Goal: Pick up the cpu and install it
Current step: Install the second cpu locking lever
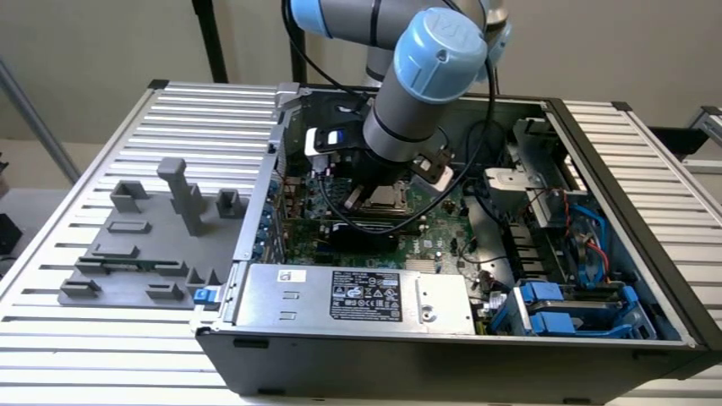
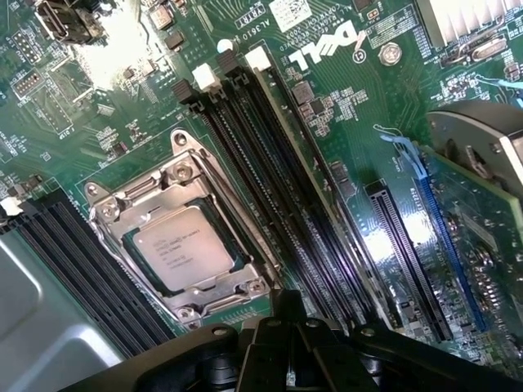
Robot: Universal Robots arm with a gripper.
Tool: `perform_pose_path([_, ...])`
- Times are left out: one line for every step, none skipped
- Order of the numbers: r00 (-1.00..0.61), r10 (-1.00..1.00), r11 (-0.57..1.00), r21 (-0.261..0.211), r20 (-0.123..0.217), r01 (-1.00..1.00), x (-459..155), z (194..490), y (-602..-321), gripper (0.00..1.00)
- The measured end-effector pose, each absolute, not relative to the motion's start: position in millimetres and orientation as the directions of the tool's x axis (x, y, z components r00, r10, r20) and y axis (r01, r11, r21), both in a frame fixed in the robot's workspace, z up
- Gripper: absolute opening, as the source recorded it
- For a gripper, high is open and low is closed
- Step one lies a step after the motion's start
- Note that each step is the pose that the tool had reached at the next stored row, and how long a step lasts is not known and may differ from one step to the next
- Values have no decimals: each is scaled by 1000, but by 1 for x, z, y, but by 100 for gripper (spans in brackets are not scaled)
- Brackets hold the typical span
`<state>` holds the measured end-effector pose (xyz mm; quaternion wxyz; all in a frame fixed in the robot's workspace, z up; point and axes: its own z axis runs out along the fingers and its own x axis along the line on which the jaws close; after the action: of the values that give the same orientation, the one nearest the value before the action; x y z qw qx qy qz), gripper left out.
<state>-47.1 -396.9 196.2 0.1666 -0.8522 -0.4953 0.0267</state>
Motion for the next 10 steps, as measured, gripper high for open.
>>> perform_pose_path([508,853,-454,-310,120,835,-47,196,-397,11])
perform_pose_path([508,853,-454,-311,120,835,-47,196,-396,11])
perform_pose_path([508,853,-454,-311,120,835,-47,195,-396,11])
perform_pose_path([508,853,-454,-311,120,835,-47,195,-395,11])
perform_pose_path([508,853,-454,-311,120,835,-47,194,-395,11])
perform_pose_path([508,853,-454,-310,120,835,-47,194,-394,11])
perform_pose_path([508,853,-454,-311,120,835,-47,194,-394,11])
perform_pose_path([508,853,-454,-311,120,835,-47,193,-393,11])
perform_pose_path([508,853,-454,-311,120,835,-47,193,-393,11])
perform_pose_path([508,853,-454,-310,119,835,-47,193,-392,11])
